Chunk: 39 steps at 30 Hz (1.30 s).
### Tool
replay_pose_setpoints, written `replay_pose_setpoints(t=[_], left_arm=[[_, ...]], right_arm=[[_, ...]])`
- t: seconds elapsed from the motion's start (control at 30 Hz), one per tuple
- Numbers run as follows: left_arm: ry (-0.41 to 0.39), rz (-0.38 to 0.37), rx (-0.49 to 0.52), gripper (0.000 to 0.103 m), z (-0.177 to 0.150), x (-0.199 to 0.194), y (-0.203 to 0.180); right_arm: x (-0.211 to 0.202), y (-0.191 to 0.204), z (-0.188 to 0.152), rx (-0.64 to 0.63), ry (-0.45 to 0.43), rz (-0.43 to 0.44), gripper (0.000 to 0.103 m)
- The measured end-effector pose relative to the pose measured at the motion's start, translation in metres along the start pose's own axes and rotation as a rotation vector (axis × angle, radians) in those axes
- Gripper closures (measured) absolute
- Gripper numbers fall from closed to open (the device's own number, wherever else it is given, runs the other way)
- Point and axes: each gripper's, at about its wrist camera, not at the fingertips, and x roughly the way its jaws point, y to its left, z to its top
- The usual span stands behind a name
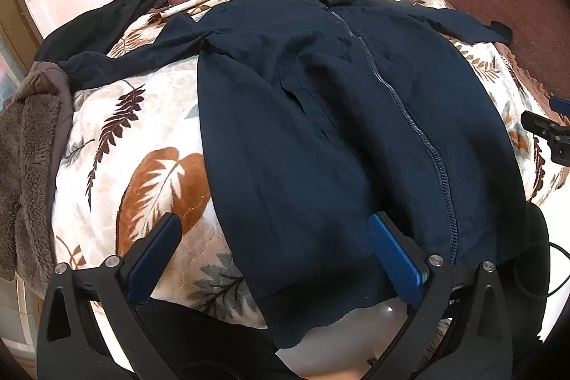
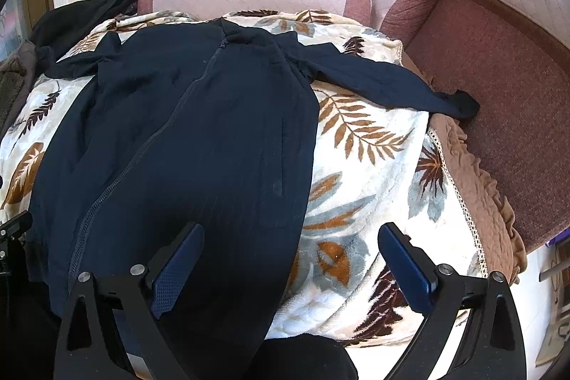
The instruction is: Fold large clothes
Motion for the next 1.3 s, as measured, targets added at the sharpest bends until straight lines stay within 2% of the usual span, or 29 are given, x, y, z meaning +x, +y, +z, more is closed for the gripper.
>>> replay_pose_setpoints(t=[0.73, 1.3], left_arm=[[0.018, -0.001, 0.016, 0.000, 0.002, 0.001, -0.010], [0.031, -0.026, -0.020, 0.000, 0.000, 0.002, -0.005]], right_arm=[[0.006, -0.014, -0.009, 0.042, 0.002, 0.042, 0.004], [0.004, -0.015, -0.010, 0.037, -0.005, 0.052, 0.005]])
